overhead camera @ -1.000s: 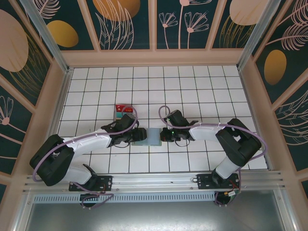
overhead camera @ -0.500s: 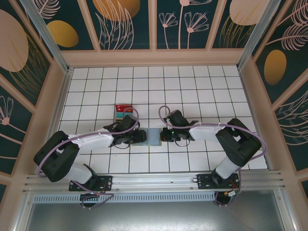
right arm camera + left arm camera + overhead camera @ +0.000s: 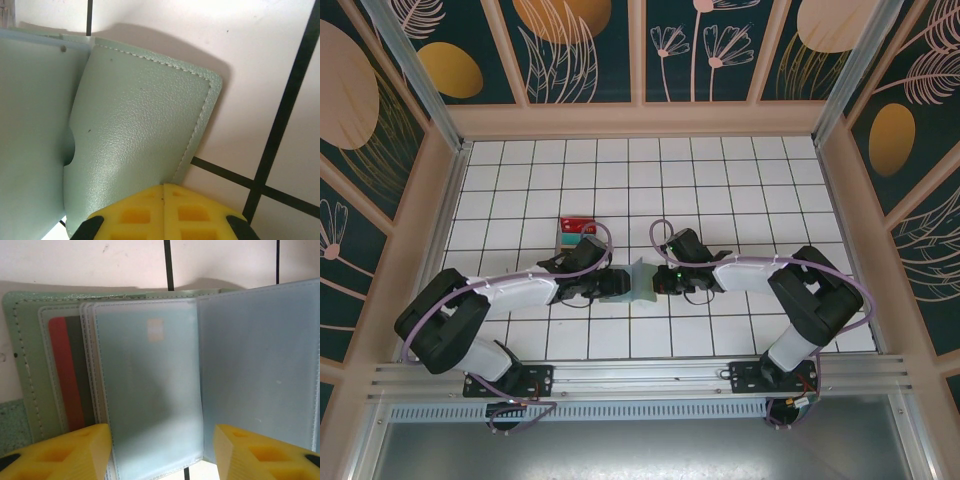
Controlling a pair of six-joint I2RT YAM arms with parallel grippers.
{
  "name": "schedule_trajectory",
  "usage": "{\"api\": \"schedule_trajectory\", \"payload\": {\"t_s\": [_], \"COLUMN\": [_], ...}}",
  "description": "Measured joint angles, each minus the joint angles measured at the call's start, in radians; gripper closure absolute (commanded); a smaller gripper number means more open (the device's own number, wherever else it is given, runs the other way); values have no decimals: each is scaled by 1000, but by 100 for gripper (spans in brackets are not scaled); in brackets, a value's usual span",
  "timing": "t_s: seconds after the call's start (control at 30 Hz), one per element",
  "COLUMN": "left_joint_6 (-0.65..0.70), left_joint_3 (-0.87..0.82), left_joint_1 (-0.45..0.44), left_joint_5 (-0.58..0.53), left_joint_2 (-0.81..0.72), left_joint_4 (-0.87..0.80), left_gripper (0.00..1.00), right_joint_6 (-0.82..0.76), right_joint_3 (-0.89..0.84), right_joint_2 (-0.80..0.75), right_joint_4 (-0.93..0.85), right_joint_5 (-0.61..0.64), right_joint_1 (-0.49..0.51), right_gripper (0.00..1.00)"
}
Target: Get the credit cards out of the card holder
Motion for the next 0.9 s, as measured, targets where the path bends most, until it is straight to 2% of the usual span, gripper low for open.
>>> {"api": "schedule_trajectory", "payload": {"t_s": [0.9], "left_joint_6": [2], "left_joint_3": [0], "left_joint_1": [-3], "left_joint_5": [117], "left_joint_2": [-25], "left_joint_4": [103], "left_gripper": [44], "right_joint_6": [0], "right_joint_3": [0], "right_joint_2": [2], "right_joint_4": [5], "right_joint_5": [0], "right_joint_1": [0], "right_gripper": [97]}}
